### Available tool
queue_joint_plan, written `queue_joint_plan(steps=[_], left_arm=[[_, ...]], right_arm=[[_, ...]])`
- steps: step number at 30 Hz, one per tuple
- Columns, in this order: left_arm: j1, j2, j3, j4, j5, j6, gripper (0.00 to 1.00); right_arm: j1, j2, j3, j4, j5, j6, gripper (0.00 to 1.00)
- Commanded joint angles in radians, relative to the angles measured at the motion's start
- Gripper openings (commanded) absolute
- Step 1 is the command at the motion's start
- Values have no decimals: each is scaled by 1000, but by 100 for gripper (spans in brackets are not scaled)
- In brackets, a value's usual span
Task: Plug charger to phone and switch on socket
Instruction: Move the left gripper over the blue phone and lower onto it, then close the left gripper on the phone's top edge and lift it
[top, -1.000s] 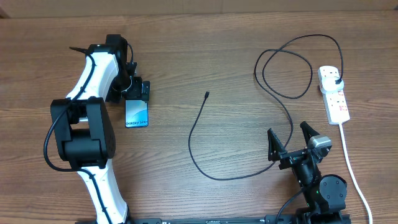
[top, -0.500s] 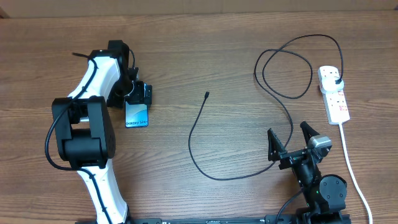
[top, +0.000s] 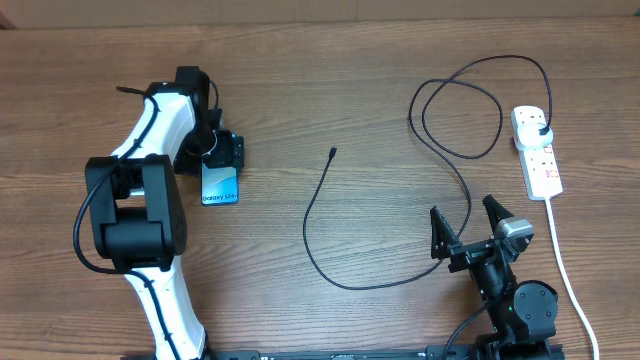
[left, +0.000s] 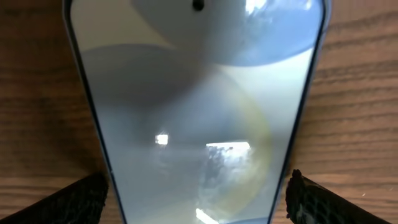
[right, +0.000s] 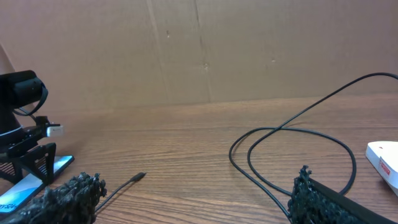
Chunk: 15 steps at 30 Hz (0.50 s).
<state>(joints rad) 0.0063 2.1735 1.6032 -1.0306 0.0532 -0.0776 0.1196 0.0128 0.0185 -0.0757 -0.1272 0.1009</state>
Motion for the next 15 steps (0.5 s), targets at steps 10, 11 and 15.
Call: queue_joint_plan(steps=[10, 11, 15], left_arm=[[-15, 11, -136, 99, 17, -35, 94], [-15, 11, -146, 105, 17, -37, 94], [-15, 11, -166, 115, 17, -52, 89]], right_arm=[[6, -10, -11, 3, -5, 3, 100], [6, -10, -11, 3, -5, 3, 100], [6, -10, -11, 3, -5, 3, 100]])
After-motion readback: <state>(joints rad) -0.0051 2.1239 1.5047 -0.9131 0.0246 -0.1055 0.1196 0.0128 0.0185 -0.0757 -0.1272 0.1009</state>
